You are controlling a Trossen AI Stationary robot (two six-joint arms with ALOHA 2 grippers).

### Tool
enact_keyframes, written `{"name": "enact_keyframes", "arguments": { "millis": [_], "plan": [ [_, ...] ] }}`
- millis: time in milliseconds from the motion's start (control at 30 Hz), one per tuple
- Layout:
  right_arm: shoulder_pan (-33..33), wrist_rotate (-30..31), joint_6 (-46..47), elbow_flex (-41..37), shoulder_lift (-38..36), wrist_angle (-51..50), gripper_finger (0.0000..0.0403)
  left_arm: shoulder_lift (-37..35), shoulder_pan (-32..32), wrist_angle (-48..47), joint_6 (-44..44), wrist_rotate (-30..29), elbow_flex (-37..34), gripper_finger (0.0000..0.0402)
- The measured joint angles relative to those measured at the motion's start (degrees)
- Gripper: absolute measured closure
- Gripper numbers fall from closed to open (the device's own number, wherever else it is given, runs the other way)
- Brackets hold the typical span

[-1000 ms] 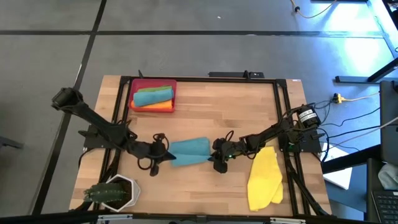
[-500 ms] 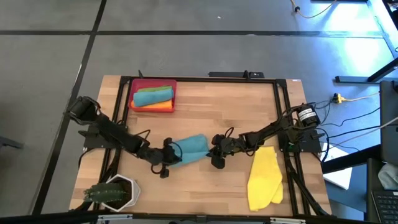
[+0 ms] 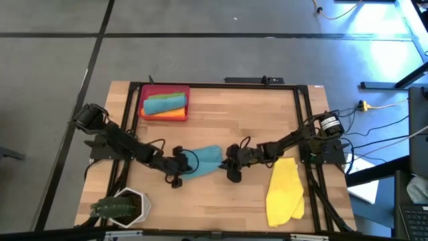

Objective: Roll microfiber towels into tight, uniform cylinder then place into a basket
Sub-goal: Roll the blue microfiber towel

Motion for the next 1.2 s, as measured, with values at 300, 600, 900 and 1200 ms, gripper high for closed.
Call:
{"name": "enact_keyframes", "arguments": {
  "millis": [300,600,900,1200],
  "plan": [
    [0.6,3.5,-15.9,6.4,0.0,-6.2,0.0299,0.0,0.0,-5.5,-4.1,-1.1,0.0,0.0401],
    [3.7,3.8,-31.4,16.1,0.0,-21.3,0.0202,0.0,0.0,-6.0,-4.1,-1.1,0.0,0.0401],
    [8.6,10.0,-37.5,17.0,1.2,-20.7,0.0214,0.0,1.2,-6.1,-4.1,-1.0,0.0,0.0401],
    [2.7,8.6,-34.8,17.0,5.4,-17.1,0.0314,0.0,1.2,-5.8,-4.1,0.1,0.0,0.0401]
  ]
}}
